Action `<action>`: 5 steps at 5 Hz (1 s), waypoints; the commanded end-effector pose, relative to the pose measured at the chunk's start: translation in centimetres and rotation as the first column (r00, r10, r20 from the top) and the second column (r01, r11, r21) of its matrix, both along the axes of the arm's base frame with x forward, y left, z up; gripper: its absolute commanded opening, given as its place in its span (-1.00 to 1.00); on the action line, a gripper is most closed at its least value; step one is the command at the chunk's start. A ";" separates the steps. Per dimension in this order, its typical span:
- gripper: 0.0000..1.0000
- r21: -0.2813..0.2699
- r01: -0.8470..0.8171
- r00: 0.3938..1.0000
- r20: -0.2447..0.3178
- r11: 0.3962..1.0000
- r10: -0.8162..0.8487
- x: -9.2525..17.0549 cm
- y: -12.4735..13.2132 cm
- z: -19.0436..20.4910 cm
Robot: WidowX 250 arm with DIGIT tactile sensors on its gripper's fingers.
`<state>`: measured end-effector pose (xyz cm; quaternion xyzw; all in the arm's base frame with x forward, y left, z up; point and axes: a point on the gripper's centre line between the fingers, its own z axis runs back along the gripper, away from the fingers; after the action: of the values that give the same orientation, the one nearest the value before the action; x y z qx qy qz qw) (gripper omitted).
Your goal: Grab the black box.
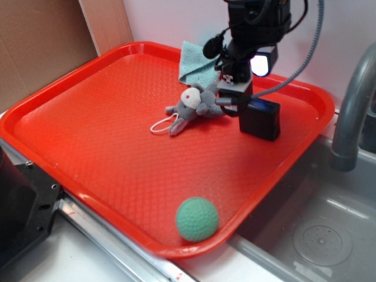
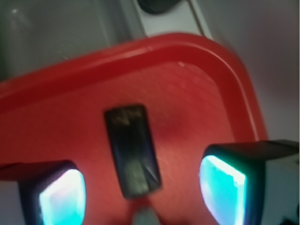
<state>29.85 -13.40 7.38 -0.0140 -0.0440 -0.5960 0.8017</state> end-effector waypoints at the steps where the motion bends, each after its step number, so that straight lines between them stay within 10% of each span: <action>1: 1.00 -0.102 0.001 1.000 -0.023 0.995 -0.003 0.3 -0.6 0.2; 2: 1.00 -0.097 0.006 0.999 -0.048 0.995 -0.010 0.6 -0.7 -1.2; 3: -1.00 -0.076 -0.010 0.995 -0.096 0.997 0.003 1.0 -1.4 -2.7; 5: -1.00 -0.062 -0.052 0.998 -0.040 0.997 0.049 0.6 -1.2 -0.4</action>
<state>30.20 -14.04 4.02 -0.0549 -0.0031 -0.5654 0.8230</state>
